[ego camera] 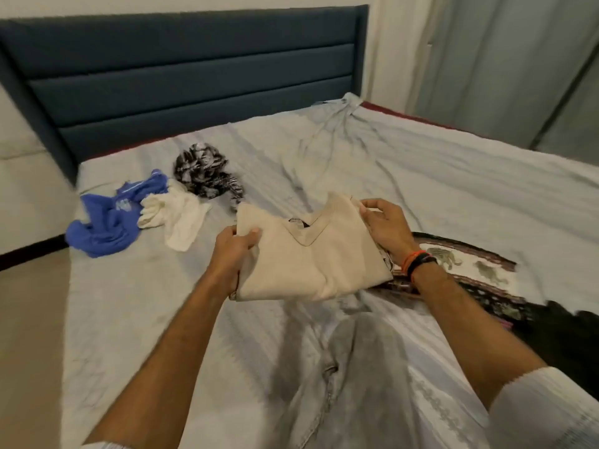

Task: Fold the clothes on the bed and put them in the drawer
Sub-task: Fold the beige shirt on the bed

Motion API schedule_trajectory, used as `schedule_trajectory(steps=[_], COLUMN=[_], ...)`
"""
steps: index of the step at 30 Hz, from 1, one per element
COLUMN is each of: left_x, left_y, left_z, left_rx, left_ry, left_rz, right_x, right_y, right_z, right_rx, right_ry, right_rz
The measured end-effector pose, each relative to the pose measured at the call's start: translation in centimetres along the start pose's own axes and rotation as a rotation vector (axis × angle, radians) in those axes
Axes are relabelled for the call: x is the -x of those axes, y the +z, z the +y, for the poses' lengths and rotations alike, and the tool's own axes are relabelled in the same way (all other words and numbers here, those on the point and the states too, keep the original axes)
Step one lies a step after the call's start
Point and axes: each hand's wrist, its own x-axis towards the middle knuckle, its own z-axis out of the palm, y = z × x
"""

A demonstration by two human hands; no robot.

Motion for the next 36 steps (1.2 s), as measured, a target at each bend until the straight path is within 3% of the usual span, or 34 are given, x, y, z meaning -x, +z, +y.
schedule_trajectory(steps=[9,16,27,33,36], left_x=[4.2,10.9,19.6,22.4,23.6], left_y=[20.6,28.8,27.6,27.2,26.9], left_z=[-0.8,-4.8,-11.8,-14.2,-16.2], left_rx=[-0.019,-0.101,-0.199,-0.275,-0.463], left_ry=[-0.096,-0.183,-0.327,-0.313,-0.248], left_rz=[-0.513,-0.795,-0.902,-0.991,-1.012], right_x=[7.4,17.1,33.5,39.6,42.5], right_y=[-22.3,-31.4,-30.0,-28.8,-28.4], right_z=[5.4,9.3,14.5,15.1,16.7], right_rx=[0.095,0.193,0.248,0.262,0.240], right_ry=[0.117,0.282,0.396,0.446,0.561], right_rz=[0.447,0.685,0.883,0.983,1.034])
